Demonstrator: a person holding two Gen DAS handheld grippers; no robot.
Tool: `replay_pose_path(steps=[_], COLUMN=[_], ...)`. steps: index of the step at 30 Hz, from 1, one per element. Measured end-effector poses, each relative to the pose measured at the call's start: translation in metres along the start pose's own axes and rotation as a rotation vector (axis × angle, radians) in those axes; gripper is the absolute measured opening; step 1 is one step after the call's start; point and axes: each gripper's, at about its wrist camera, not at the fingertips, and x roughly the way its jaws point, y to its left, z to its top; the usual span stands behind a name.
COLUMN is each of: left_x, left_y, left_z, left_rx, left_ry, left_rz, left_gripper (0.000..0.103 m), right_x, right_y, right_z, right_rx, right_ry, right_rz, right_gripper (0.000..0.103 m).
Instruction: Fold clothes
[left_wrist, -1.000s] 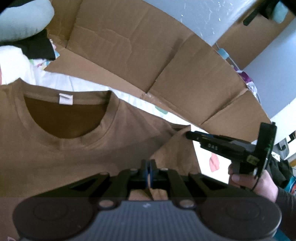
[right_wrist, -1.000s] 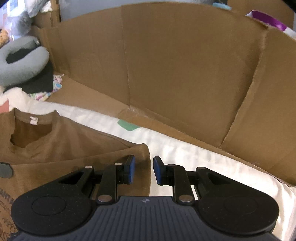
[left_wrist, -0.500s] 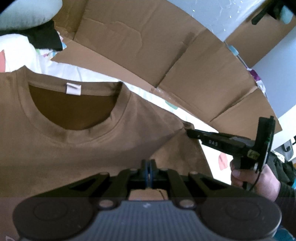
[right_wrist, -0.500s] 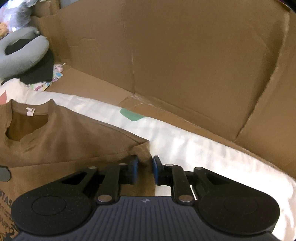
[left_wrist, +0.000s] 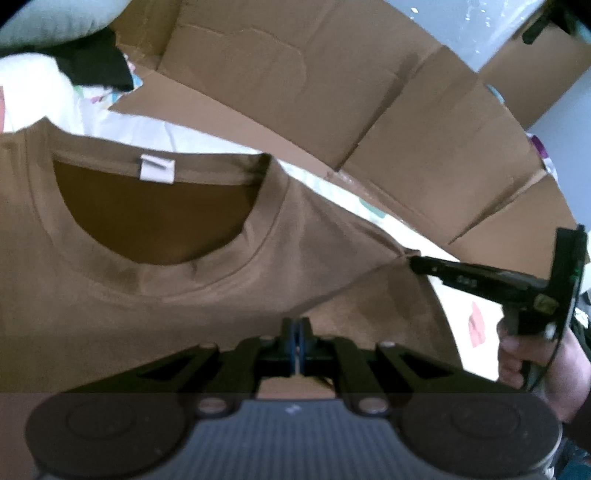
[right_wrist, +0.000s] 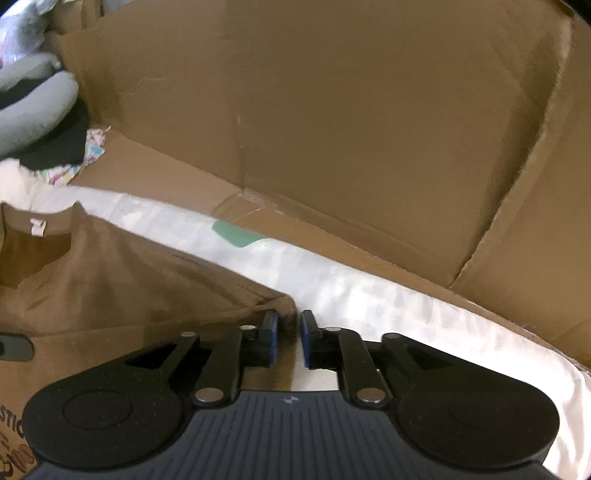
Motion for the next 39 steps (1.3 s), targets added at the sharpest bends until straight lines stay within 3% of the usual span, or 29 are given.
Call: replay_pose_path(steps=[12, 14, 18, 22, 26, 39], left_x=[-0.005, -0.001, 0.000, -0.007, -0.018, -0.004], left_y=[-0.001, -0.001, 0.005, 0.011, 0.011, 0.004], left_z=[-0.004, -0.003, -0.001, -0.002, -0.004, -0.021], left_rx=[0.005, 0.001, -0.038, -0.066, -0.066, -0.135], left_ry=[0.011, 0.008, -0.014, -0.012, -0.021, 0.000], left_rz=[0.008, 0.017, -0.003, -0.029, -0.046, -0.137], left_gripper=[0.002, 0.002, 0.003, 0.008, 0.020, 0.023], right_x=[0.009, 0.012, 0.011, -0.011, -0.034, -0.080], right_y=[-0.002, 0.000, -0.002, -0.007, -0.013, -0.005], right_z=[0.004, 0.005, 0.010, 0.009, 0.007, -0.058], right_rx=[0.008, 0.000, 0.001, 0.026, 0.051, 0.023], right_ry=[0.001, 0.005, 0.025, 0.001, -0.025, 0.043], right_rz=[-0.002, -0.013, -0.014, 0.036, 0.087, 0.136], right_gripper=[0.024, 0.030, 0.032, 0.033, 0.033, 0.033])
